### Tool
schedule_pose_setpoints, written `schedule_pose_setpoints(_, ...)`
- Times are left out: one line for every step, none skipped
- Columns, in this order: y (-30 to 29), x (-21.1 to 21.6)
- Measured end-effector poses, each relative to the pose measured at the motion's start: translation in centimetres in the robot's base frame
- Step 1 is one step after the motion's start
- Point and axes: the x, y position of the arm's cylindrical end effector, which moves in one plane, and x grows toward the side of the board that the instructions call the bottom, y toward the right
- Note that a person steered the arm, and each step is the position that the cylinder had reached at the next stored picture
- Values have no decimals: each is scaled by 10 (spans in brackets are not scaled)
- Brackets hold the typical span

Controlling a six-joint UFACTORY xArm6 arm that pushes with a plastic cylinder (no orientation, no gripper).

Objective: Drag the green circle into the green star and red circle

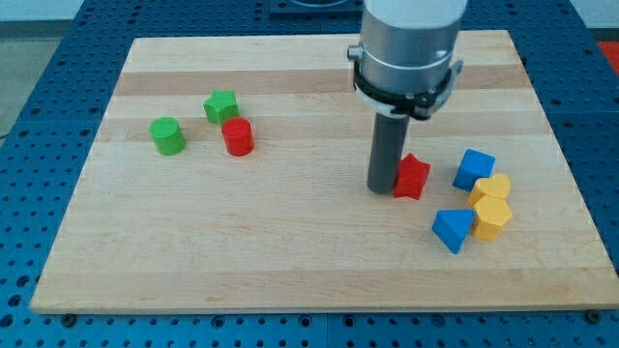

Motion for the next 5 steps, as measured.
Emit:
schedule_pose_setpoints(-11,-33)
schedule_pose_setpoints(20,20)
schedule_pose_setpoints(10,6)
schedule_pose_setpoints(-62,-36)
schedule_pose_setpoints(-123,-24)
